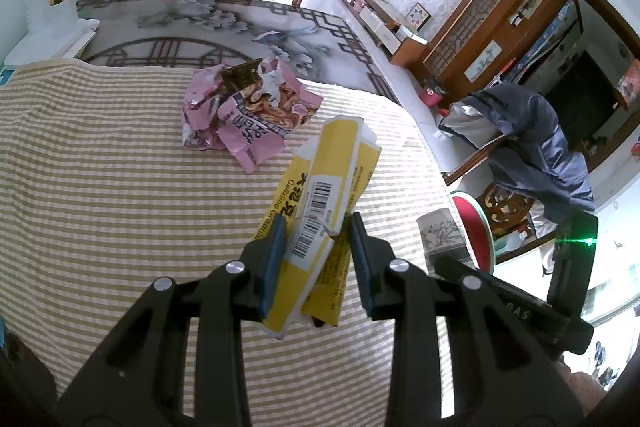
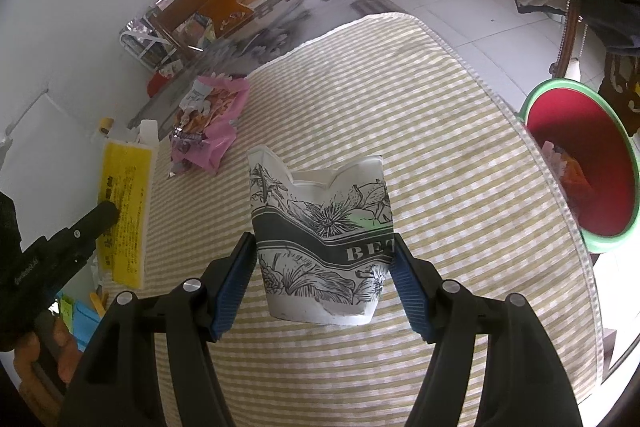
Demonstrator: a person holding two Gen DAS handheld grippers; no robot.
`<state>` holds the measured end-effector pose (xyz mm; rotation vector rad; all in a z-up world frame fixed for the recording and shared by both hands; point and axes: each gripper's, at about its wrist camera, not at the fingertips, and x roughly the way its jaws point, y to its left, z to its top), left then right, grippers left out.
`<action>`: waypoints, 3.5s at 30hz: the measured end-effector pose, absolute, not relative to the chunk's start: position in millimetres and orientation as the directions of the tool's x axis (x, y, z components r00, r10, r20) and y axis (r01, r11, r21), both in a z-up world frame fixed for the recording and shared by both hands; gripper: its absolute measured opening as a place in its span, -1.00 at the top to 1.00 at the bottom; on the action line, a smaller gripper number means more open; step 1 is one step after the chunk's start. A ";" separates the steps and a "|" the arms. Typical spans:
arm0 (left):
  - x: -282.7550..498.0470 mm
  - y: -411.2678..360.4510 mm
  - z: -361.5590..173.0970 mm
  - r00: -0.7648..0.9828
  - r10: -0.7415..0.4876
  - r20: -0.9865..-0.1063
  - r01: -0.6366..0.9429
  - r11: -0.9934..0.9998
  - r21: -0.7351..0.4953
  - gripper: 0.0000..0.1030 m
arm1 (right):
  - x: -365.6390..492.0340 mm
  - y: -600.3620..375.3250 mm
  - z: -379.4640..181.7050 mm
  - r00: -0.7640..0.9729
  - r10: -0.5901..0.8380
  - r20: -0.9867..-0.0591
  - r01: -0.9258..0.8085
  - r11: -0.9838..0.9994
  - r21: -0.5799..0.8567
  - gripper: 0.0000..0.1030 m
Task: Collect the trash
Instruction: 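Lift the yellow wrapper and white cup and carry both toward the red bucket, then open both tools over the red bucket to drop wrapper and cup, then move both tools back over the pink snack bags on the table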
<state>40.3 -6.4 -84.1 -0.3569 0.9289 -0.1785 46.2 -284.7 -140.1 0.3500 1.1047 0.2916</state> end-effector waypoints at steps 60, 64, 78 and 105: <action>137.4 -355.8 -105.6 0.354 -0.463 -0.812 0.314 0.877 -0.364 -0.14 | 97.4 -604.2 -141.5 0.519 0.315 -0.794 0.241 0.838 0.490 -0.28; 134.4 -353.9 -106.3 0.363 -0.460 -0.811 0.305 0.881 -0.363 -0.22 | 96.6 -609.1 -143.4 0.523 0.319 -0.790 0.261 0.823 0.505 -0.41; 132.2 -255.4 -106.1 0.480 -0.323 -0.816 0.130 0.946 -0.298 -0.23 | 99.6 -577.6 -143.7 0.500 0.338 -0.798 0.226 0.838 0.497 -0.42; 182.2 -18.0 -123.7 0.519 0.007 -0.855 -0.013 1.000 0.001 0.84 | 58.6 -406.3 -141.5 0.461 0.354 -0.814 0.155 0.871 0.466 -0.42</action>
